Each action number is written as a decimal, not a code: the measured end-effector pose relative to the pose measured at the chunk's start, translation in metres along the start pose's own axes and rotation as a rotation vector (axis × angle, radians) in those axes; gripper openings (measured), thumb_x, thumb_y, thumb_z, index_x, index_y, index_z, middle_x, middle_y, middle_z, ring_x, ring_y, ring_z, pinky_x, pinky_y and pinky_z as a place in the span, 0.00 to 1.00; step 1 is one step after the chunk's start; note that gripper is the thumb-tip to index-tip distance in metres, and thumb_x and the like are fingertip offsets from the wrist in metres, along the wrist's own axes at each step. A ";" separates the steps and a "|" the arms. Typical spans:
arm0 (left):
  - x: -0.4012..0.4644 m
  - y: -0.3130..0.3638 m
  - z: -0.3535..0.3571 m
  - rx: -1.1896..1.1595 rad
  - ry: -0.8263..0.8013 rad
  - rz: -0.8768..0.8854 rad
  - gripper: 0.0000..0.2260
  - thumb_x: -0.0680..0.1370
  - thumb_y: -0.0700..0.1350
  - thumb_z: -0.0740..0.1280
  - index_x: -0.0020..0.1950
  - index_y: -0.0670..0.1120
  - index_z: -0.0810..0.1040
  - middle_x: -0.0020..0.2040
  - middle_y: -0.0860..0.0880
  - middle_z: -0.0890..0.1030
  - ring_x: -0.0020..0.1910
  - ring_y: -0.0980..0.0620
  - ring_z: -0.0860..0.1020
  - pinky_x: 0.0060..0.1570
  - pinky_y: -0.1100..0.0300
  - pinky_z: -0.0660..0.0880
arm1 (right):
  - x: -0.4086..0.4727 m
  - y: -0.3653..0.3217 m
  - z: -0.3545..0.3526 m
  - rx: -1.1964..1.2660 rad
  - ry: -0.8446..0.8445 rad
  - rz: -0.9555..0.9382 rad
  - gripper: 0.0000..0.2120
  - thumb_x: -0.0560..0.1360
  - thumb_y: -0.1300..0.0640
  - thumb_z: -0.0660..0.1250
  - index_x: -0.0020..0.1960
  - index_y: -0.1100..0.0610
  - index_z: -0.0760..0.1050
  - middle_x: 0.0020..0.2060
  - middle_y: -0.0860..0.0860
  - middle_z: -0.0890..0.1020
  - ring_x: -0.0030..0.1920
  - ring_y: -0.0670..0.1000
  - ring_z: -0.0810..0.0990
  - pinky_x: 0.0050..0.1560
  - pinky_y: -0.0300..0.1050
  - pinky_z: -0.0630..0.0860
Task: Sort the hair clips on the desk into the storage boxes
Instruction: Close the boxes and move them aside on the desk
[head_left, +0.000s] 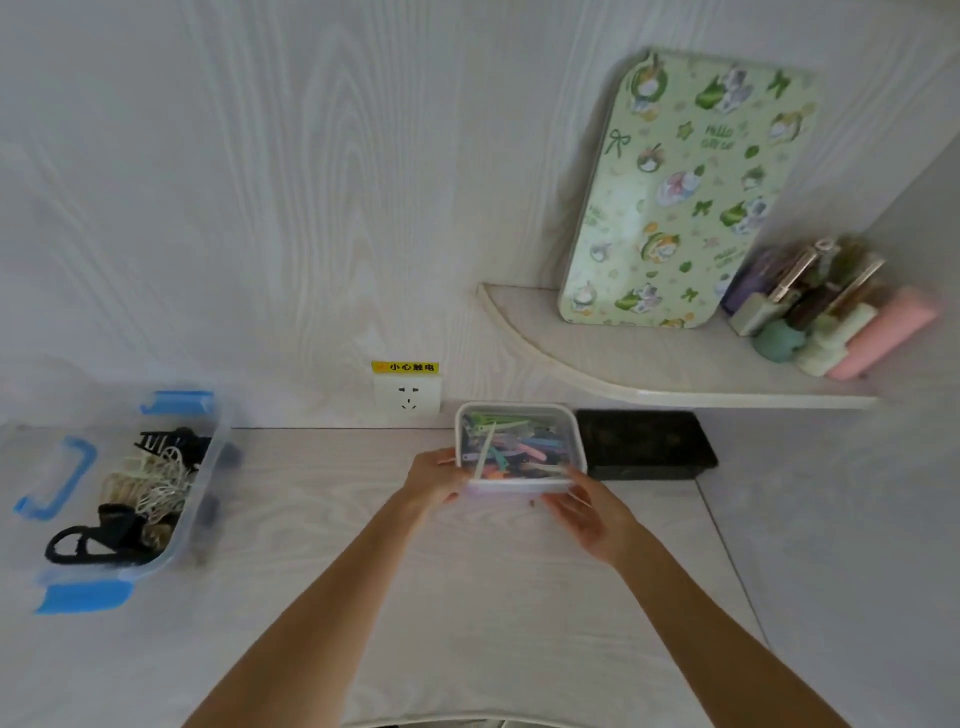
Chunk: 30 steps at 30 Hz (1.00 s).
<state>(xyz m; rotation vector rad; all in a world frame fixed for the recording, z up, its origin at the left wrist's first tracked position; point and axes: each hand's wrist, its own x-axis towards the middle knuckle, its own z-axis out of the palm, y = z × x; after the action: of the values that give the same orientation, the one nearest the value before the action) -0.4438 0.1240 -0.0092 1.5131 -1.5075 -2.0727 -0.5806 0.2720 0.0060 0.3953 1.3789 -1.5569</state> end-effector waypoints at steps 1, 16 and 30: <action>0.000 0.000 0.003 0.000 -0.003 -0.009 0.22 0.71 0.29 0.69 0.64 0.39 0.75 0.44 0.44 0.82 0.45 0.49 0.76 0.34 0.67 0.72 | 0.001 -0.001 -0.003 -0.011 0.004 0.003 0.10 0.71 0.59 0.71 0.48 0.64 0.75 0.45 0.60 0.80 0.45 0.57 0.81 0.34 0.46 0.83; -0.047 -0.017 -0.039 0.475 0.110 0.319 0.24 0.74 0.56 0.67 0.68 0.51 0.70 0.67 0.53 0.74 0.63 0.54 0.75 0.60 0.59 0.72 | -0.017 0.016 0.010 -0.983 -0.111 0.111 0.20 0.73 0.48 0.67 0.56 0.63 0.75 0.49 0.58 0.82 0.48 0.55 0.83 0.50 0.47 0.80; -0.182 -0.047 -0.330 0.603 1.287 0.571 0.22 0.72 0.47 0.71 0.64 0.47 0.71 0.62 0.48 0.73 0.59 0.47 0.71 0.55 0.53 0.73 | -0.042 0.152 0.310 -1.459 -0.355 -0.822 0.18 0.79 0.54 0.59 0.67 0.58 0.66 0.65 0.55 0.72 0.62 0.57 0.74 0.62 0.47 0.68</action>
<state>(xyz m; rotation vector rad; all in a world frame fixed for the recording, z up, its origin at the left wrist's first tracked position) -0.0794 0.0568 0.0742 1.6776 -1.6137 -0.1171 -0.3293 0.0346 0.0452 -1.3791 2.0543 -0.6910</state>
